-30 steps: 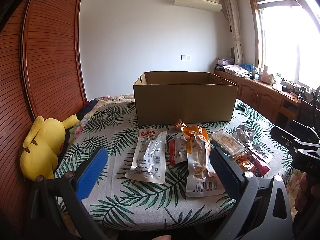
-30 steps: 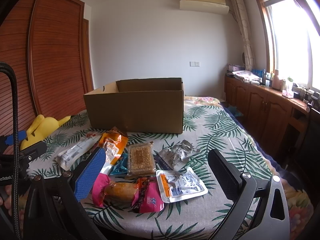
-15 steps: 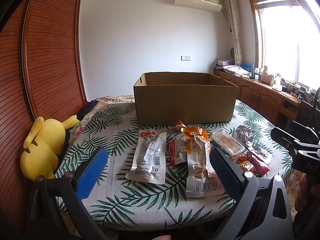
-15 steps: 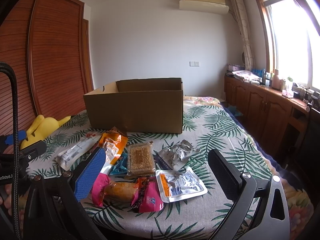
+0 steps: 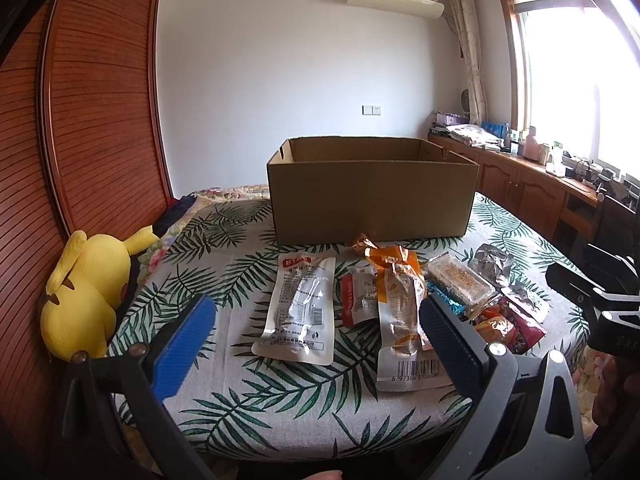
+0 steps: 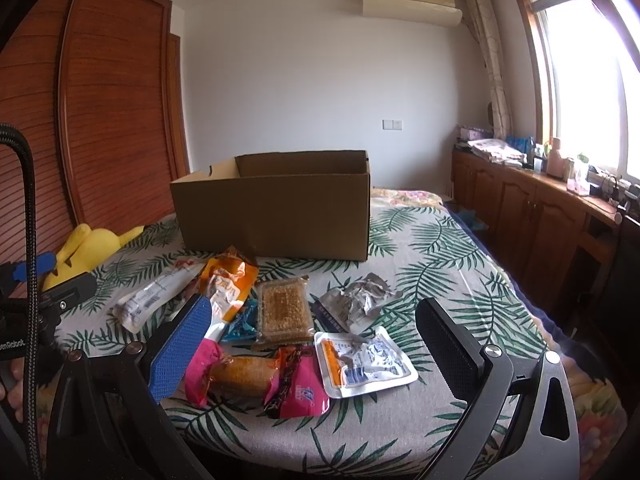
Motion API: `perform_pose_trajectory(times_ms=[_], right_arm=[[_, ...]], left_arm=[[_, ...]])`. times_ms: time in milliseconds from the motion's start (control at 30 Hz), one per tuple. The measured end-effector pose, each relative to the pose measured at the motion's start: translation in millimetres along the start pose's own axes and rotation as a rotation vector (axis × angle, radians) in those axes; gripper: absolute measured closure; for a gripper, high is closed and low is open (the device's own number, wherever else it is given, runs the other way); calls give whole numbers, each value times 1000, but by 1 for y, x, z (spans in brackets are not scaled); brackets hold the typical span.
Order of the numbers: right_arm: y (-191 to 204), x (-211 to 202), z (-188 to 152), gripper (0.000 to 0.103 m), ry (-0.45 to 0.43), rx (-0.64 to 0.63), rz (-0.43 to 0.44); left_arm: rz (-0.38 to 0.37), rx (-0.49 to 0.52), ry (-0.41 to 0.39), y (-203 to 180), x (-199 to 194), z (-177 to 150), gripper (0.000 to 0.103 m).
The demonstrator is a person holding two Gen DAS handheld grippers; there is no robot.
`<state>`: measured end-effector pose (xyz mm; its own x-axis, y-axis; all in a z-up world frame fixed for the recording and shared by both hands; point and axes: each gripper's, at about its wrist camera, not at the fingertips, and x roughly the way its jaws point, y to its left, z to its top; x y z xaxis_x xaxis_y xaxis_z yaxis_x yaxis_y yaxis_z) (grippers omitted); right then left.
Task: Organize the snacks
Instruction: 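Lower the left tool onto the pink-and-orange sausage packs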
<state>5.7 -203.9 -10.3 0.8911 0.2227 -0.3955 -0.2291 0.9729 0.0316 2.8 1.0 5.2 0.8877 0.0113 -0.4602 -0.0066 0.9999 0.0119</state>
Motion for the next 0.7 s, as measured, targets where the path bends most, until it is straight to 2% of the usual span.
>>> perform_pose_trajectory(times_ms=[433,700], right_arm=[[-13,15,-18,0,87,-4,28],[-34,32,-26,1,180,9,63]], left_arm=[[6,5,76,8,26,-13,0],[-57,-7,132,2,33,-20,0]])
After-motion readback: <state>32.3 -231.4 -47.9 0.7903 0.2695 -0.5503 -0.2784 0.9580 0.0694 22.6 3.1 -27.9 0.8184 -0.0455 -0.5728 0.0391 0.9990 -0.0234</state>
